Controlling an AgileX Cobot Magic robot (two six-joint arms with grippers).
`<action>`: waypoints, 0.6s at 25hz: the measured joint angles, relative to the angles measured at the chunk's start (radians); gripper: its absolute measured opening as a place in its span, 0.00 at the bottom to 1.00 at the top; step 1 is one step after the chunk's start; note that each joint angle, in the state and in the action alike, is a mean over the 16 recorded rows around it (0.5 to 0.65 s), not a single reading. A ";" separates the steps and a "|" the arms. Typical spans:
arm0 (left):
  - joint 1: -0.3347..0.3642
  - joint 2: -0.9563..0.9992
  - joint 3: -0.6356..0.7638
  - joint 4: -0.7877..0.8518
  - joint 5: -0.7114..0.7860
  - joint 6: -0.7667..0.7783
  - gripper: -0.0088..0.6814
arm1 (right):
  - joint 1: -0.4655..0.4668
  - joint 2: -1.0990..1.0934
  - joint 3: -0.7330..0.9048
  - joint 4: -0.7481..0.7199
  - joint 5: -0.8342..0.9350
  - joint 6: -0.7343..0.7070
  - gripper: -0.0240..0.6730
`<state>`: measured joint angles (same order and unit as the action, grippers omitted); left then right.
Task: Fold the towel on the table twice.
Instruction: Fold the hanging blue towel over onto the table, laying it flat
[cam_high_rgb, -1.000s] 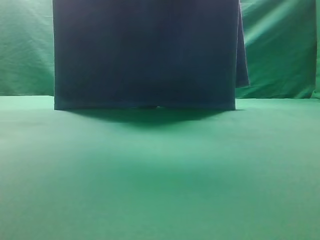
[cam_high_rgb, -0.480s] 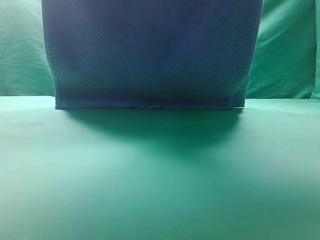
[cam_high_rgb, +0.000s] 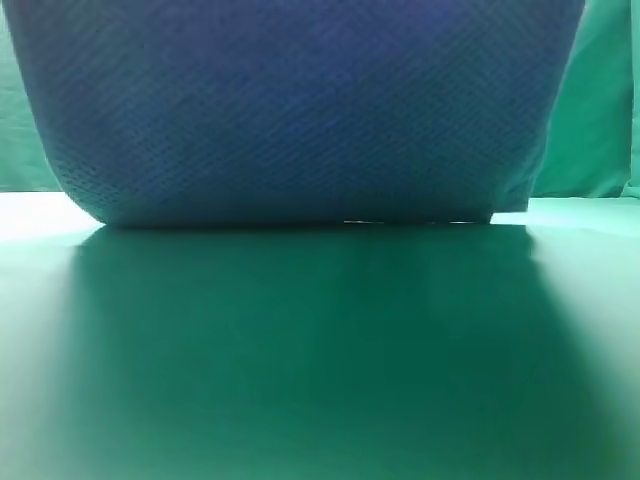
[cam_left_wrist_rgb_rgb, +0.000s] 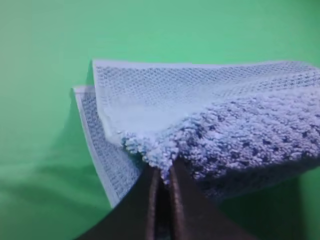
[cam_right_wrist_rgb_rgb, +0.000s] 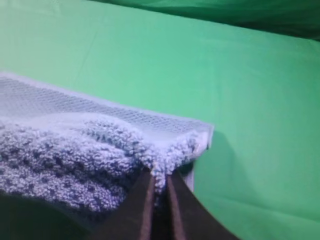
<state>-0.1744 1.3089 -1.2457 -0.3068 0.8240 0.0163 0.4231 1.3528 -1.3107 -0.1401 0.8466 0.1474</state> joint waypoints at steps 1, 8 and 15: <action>0.000 -0.032 0.043 -0.007 -0.004 0.001 0.01 | 0.012 -0.029 0.036 0.001 0.002 0.009 0.03; 0.000 -0.264 0.318 -0.077 -0.006 0.019 0.01 | 0.104 -0.224 0.283 0.008 0.023 0.089 0.03; 0.000 -0.472 0.559 -0.161 0.028 0.044 0.01 | 0.179 -0.390 0.485 0.052 0.067 0.161 0.03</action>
<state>-0.1748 0.8369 -0.6862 -0.4681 0.8515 0.0602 0.6019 0.9633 -0.8257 -0.0878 0.9133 0.3081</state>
